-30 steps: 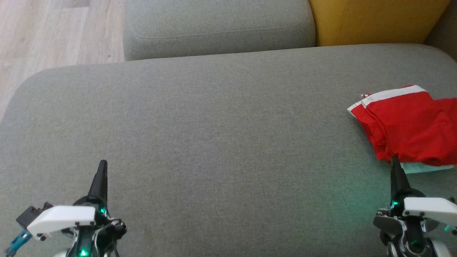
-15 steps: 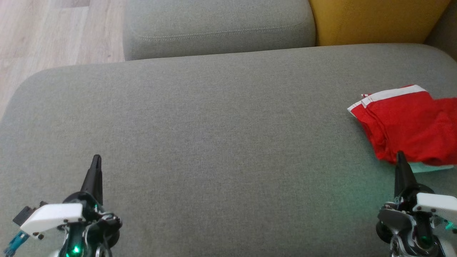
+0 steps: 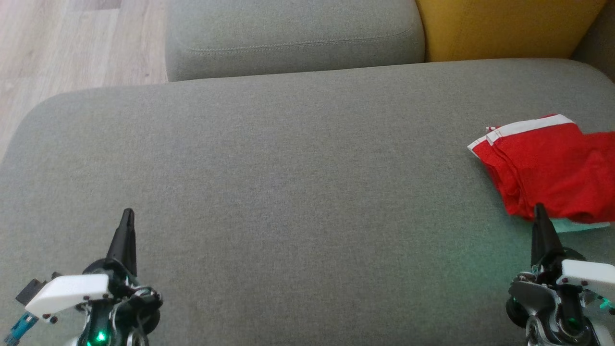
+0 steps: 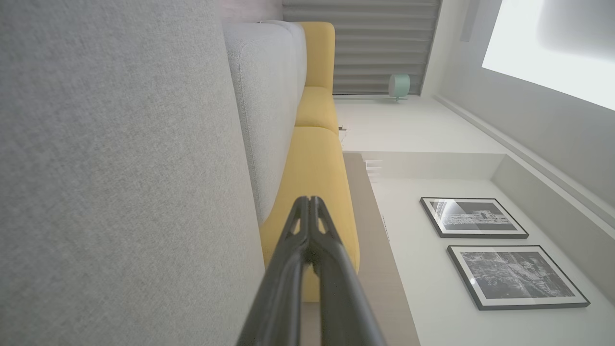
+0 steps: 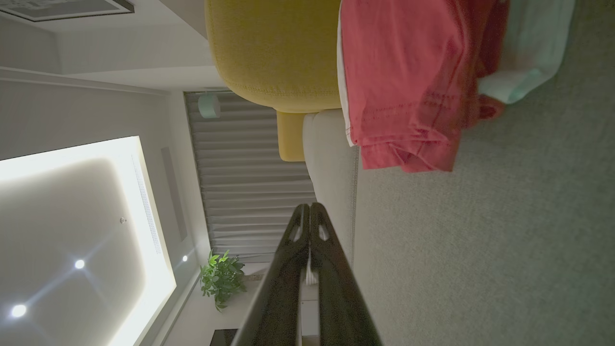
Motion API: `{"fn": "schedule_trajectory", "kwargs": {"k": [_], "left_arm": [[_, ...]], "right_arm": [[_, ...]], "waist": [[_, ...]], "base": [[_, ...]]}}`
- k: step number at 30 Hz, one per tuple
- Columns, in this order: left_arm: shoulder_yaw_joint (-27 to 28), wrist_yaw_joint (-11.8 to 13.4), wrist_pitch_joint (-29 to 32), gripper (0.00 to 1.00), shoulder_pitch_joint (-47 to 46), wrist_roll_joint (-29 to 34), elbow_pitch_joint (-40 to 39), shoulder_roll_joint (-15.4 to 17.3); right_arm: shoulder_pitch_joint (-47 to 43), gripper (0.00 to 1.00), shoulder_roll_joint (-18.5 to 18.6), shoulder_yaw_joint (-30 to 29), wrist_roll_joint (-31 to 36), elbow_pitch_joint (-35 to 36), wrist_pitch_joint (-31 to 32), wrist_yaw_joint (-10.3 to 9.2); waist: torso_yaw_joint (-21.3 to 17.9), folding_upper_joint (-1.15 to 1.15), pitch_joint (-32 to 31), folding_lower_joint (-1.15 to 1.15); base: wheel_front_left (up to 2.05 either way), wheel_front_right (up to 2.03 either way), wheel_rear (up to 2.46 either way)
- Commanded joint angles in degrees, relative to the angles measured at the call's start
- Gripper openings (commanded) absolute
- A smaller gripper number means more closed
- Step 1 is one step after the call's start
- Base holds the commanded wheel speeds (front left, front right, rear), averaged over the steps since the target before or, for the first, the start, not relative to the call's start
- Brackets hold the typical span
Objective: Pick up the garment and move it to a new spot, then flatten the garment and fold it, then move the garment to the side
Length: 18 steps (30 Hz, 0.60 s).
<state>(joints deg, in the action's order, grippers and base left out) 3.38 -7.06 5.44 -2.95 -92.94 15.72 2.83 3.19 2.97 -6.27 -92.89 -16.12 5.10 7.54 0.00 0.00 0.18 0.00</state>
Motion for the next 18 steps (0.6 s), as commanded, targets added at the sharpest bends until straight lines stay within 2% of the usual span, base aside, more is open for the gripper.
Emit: {"fn": "schedule_trajectory", "kwargs": {"k": [1, 18], "left_arm": [[2.23, -0.43, 0.31, 0.0, -3.16, 0.02, -1.7, 0.72], [2.43, -0.43, 0.47, 0.0, -3.17, 0.19, -1.69, 0.58]], "right_arm": [[2.88, 0.0, 0.8, 0.98, -0.3, 2.17, 0.4, -0.05], [2.9, 0.0, 0.62, 0.72, -0.09, 2.15, 0.6, -0.05]], "waist": [[0.0, 0.0, 0.0, 0.0], [0.0, 0.0, 0.0, 0.0]], "base": [[0.0, 0.0, 0.0], [0.0, 0.0, 0.0]]}}
